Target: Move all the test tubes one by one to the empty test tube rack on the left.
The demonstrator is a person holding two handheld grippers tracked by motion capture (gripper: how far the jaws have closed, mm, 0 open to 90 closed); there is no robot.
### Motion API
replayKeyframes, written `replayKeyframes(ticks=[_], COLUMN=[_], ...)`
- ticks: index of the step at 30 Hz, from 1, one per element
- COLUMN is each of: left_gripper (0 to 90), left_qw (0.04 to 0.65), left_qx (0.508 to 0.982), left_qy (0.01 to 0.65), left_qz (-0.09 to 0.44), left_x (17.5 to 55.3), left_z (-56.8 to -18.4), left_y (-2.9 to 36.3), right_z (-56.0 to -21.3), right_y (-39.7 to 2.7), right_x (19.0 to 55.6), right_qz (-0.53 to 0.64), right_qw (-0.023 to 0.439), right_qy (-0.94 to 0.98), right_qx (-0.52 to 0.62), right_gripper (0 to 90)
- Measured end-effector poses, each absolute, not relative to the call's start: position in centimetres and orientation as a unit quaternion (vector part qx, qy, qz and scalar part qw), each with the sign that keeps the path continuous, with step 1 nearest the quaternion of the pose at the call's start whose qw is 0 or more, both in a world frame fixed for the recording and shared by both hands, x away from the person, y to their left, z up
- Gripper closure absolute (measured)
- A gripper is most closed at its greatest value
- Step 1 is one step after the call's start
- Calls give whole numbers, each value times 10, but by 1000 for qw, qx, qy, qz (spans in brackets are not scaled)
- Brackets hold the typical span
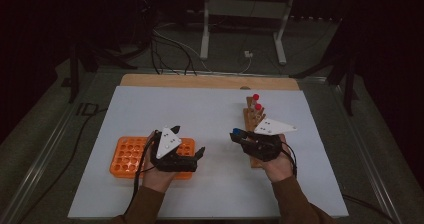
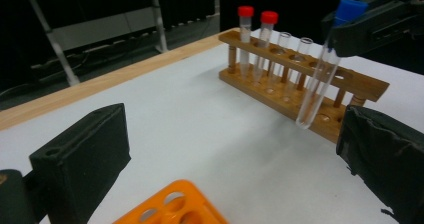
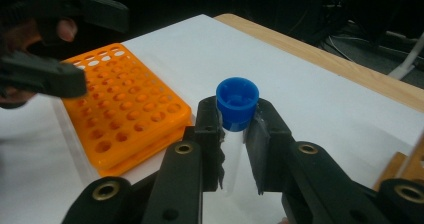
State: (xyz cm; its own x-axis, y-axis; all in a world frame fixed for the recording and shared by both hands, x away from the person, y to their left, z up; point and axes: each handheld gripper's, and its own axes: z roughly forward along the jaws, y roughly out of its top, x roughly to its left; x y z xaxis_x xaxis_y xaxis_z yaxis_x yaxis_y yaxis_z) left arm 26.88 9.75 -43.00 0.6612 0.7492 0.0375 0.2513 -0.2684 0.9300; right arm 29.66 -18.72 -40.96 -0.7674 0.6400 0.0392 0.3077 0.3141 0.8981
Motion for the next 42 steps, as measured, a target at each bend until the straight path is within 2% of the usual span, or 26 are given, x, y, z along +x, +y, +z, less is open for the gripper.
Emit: replayKeyframes(ticks=[8,16,30,36,42], left_gripper=[13,72,504,628,670], left_qw=[503,501,499,494,498], left_qx=[765,773,792,798,797], left_qy=[326,317,288,279,274], left_qz=[235,225,205,203,204], left_x=[274,274,277,278,277], left_z=[-435,-438,-443,-445,-444], left_y=[81,67,46,43,42], right_z=[-412,-413,-414,-414,-415], right_y=[-177,-170,-157,-158,-157], right_x=[297,297,297,297,297], right_qz=[507,508,514,517,517], right_qw=[153,146,132,126,122], right_qy=[796,798,799,798,799], right_qx=[294,290,283,284,283], right_gripper=[765,764,764,764,764])
